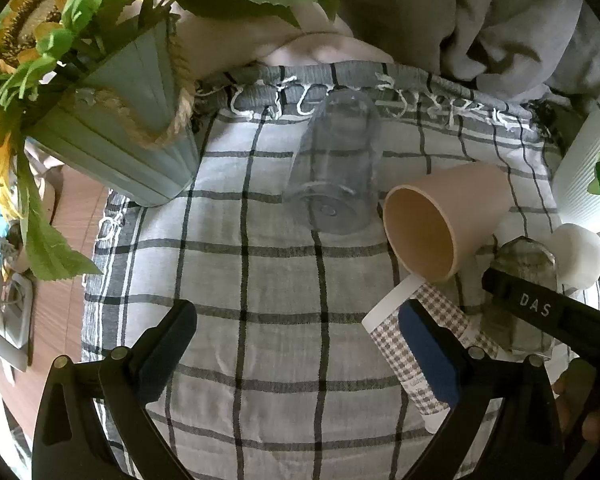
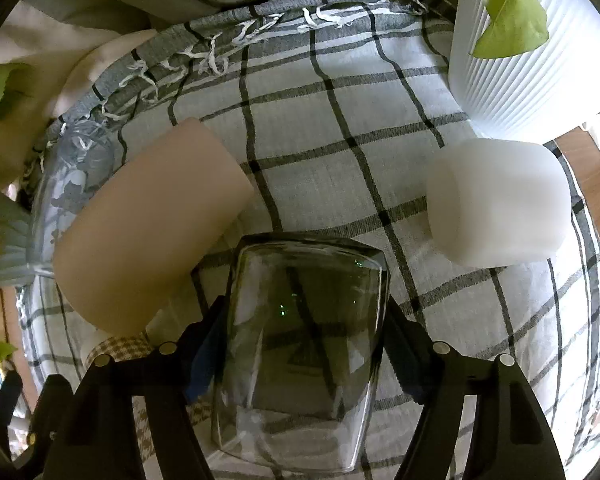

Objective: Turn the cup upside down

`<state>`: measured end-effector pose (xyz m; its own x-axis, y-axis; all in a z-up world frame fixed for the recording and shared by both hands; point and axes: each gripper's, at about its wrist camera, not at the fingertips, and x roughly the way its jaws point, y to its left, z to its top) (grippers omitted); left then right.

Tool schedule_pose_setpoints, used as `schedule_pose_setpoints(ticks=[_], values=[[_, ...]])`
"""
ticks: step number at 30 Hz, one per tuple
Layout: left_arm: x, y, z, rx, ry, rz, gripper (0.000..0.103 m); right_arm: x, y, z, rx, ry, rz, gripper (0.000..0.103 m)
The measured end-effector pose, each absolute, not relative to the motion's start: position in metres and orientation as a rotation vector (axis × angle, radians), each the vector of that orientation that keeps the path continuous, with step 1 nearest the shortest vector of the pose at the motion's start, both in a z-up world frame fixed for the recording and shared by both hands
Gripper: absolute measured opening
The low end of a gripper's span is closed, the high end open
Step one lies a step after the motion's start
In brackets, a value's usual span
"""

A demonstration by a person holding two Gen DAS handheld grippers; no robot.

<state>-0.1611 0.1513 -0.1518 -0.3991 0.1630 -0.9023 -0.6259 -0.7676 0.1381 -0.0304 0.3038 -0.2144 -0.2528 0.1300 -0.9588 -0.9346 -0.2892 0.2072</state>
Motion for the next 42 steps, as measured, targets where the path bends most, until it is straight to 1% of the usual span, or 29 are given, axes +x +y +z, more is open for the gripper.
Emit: schedule_pose_setpoints(ticks=[6, 11, 19, 24, 32, 42], values=[[-0.151, 0.152, -0.147, -1.305, 0.659, 2.180, 0.103, -0.030, 0.300, -0.208, -1.174, 1.065, 1.680, 0.070], [-0.140, 0.144, -0.134, -1.266, 0.643, 2.181, 0.103, -0.018, 0.292, -0.183, -1.128, 1.019, 1.707, 0.070], [-0.118, 0.105, -0.110, -1.206, 0.626, 2.196, 0.103, 0.023, 0.248, -0.133, -1.032, 0.983, 1.797, 0.070], [-0.107, 0.069, -0.102, -1.202, 0.621, 2.217, 0.103, 0.025, 0.208, -0.119, -1.019, 0.975, 1.850, 0.071], [-0.099, 0.013, -0.111, -1.239, 0.662, 2.244, 0.103, 0.012, 0.148, -0.122, -1.097, 0.964, 1.924, 0.071], [-0.107, -0.038, -0.138, -1.377, 0.717, 2.271, 0.103, -0.026, 0.104, -0.154, -1.258, 0.959, 1.992, 0.071]])
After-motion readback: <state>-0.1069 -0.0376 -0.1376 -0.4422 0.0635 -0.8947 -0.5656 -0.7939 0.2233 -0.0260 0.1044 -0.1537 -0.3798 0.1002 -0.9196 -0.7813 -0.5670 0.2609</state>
